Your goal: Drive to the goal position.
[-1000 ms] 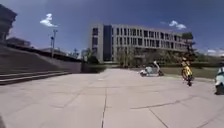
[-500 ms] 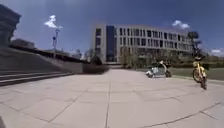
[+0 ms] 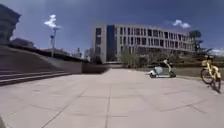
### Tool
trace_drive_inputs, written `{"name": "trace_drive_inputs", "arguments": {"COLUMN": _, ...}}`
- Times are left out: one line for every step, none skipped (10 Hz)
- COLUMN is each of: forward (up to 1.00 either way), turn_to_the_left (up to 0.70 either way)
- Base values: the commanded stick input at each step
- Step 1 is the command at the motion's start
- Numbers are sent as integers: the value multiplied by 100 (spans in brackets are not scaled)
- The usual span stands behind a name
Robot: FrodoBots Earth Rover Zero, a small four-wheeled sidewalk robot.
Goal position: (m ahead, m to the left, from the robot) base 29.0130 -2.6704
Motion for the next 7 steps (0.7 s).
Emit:
{"name": "trace_drive_inputs", "arguments": {"forward": 100, "turn_to_the_left": -15}}
{"name": "trace_drive_inputs", "arguments": {"forward": 100, "turn_to_the_left": -27}}
{"name": "trace_drive_inputs", "arguments": {"forward": 100, "turn_to_the_left": -23}}
{"name": "trace_drive_inputs", "arguments": {"forward": 100, "turn_to_the_left": -3}}
{"name": "trace_drive_inputs", "arguments": {"forward": 100, "turn_to_the_left": 0}}
{"name": "trace_drive_inputs", "arguments": {"forward": 100, "turn_to_the_left": 0}}
{"name": "trace_drive_inputs", "arguments": {"forward": 100, "turn_to_the_left": 0}}
